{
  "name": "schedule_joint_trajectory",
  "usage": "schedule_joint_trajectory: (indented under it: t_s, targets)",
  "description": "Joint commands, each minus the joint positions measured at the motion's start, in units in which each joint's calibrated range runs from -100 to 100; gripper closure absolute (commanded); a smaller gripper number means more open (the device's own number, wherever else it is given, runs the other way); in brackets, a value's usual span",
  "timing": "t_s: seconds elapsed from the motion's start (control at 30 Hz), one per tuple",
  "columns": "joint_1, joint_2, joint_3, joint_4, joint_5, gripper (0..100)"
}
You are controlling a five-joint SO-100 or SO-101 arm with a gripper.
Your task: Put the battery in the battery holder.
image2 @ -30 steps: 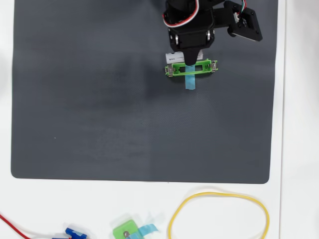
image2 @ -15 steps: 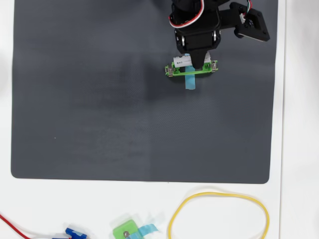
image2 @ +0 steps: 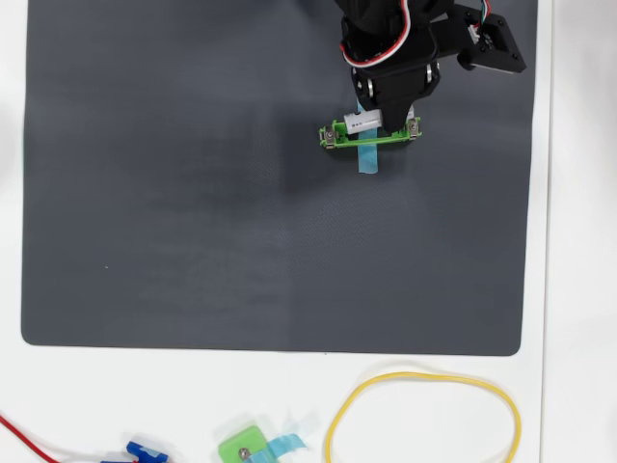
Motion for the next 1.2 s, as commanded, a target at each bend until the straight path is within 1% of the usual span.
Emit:
schedule_joint_trajectory:
  t_s: [0.0, 0.57, 0.6, 0.67, 1.17]
  targets:
    - [-1.5, 0.0, -0.3, -0.8, 0.0, 100]
    - [-1.1, 1.8, -1.2, -1.4, 0.3, 100]
    - [-1.1, 2.5, -1.3, -1.5, 0.3, 100]
    - [-0.6, 6.8, -1.3, -5.7, 0.4, 100]
    - [-0.7, 8.3, -1.4, -6.3, 0.4, 100]
